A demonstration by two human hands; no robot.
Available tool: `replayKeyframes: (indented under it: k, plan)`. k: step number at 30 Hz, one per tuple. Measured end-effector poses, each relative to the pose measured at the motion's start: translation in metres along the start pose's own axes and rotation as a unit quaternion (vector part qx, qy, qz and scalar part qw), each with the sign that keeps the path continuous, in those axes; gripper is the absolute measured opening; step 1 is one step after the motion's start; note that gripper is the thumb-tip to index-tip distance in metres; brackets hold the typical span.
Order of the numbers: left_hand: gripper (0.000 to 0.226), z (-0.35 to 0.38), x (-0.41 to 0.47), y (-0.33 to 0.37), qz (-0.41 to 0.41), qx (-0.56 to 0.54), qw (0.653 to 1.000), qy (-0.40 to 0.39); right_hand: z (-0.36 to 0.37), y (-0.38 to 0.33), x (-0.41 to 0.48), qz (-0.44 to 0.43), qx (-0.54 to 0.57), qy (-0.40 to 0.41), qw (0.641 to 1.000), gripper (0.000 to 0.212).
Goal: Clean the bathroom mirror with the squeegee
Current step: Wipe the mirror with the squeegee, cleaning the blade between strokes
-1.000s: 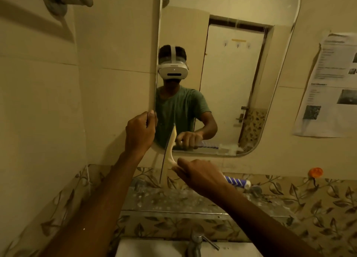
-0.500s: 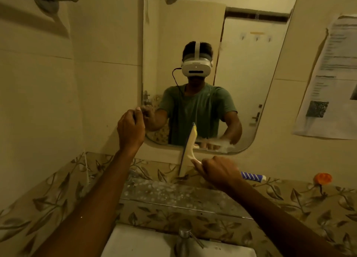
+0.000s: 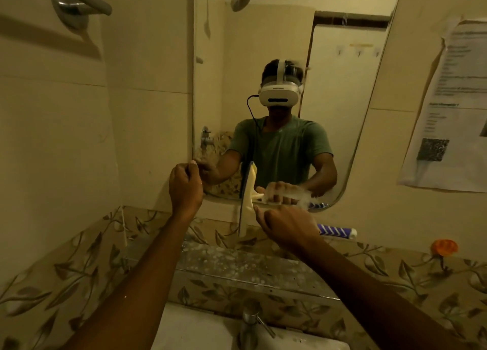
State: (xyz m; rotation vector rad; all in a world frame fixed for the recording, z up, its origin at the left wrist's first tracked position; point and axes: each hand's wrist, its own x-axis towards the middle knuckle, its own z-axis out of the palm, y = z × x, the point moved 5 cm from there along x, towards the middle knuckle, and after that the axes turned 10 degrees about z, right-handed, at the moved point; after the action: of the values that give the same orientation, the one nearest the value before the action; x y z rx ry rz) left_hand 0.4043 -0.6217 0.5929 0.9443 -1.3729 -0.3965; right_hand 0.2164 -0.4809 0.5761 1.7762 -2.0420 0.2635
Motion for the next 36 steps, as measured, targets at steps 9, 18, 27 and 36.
replayKeyframes:
  k: [9,18,27,36]
  plan:
    - [0.04,0.001,-0.004,-0.001,-0.02,-0.019,0.999,0.036,0.007,0.088,-0.041,0.126,-0.003,-0.05,0.991,0.056]
    - [0.045,0.004,0.001,-0.004,-0.089,-0.042,0.995,0.006,-0.006,0.044,-0.032,0.075,0.001,-0.023,0.997,0.039]
    - [0.059,0.004,-0.001,-0.004,-0.116,-0.051,0.992,0.01,-0.005,0.063,-0.026,0.079,-0.058,-0.033,0.995,0.037]
    - [0.056,0.001,-0.003,-0.002,-0.121,-0.042,0.992,0.011,0.003,0.107,-0.042,0.134,-0.068,-0.072,0.986,0.042]
